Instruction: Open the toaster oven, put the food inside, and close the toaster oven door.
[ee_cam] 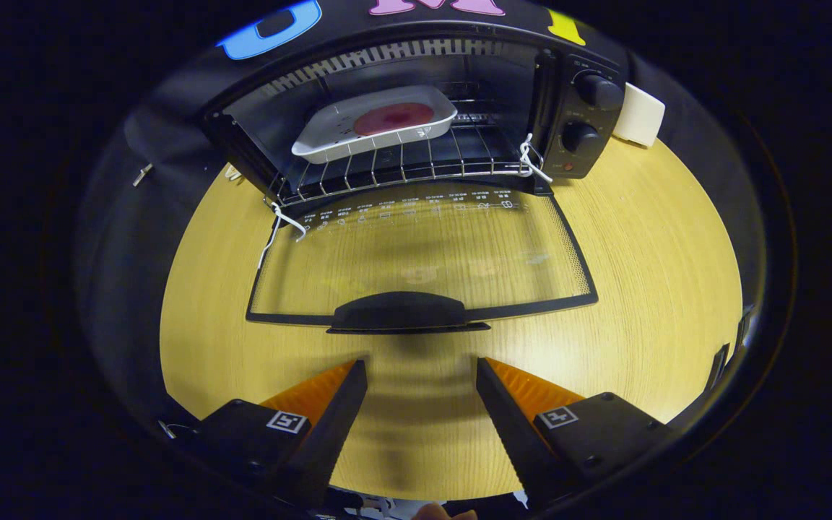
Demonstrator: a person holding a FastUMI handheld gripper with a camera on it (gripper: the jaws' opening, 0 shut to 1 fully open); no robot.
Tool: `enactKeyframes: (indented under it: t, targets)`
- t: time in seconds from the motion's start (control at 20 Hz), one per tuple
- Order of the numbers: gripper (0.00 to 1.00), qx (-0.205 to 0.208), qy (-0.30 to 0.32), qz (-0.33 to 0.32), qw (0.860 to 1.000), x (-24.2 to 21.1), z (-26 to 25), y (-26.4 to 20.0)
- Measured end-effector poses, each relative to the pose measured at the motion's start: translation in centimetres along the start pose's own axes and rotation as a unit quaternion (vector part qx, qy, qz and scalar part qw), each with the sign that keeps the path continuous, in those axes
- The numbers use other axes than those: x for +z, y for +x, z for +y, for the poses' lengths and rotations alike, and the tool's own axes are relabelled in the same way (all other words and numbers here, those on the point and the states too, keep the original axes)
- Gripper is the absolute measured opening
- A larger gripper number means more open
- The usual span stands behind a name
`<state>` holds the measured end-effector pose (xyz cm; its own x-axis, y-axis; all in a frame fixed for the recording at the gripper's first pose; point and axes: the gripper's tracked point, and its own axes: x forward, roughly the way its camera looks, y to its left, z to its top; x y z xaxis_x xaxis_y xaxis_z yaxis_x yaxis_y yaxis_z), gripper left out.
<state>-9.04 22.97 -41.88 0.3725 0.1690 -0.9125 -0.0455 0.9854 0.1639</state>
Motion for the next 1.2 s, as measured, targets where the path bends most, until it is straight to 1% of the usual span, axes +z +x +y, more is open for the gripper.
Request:
enactKeyframes:
  t: [0.1,0.2,0.25,0.35,0.4,0.5,0.75,1.2]
  targets:
    - [1.0,-0.01,0.004,0.005,1.0,0.2,0.3,0.8]
    - [1.0,-0.015,0.006,-0.006,1.0,1.1,0.9,1.4]
    - [0.99,-0.023,0.002,-0.006,1.0,1.3,0.9,1.5]
    - [0.99,-0.038,-0.033,-0.011,0.999,1.6,0.9,1.8]
    - [0.99,-0.046,-0.04,-0.014,0.998,1.5,0.9,1.8]
    - [0.99,-0.051,-0.036,-0.019,0.998,1.5,0.9,1.8]
    - [0.99,-0.041,-0.035,-0.038,0.998,1.8,1.1,0.9]
    - [0.99,-0.018,-0.034,-0.1,0.994,3.4,1.4,-3.2]
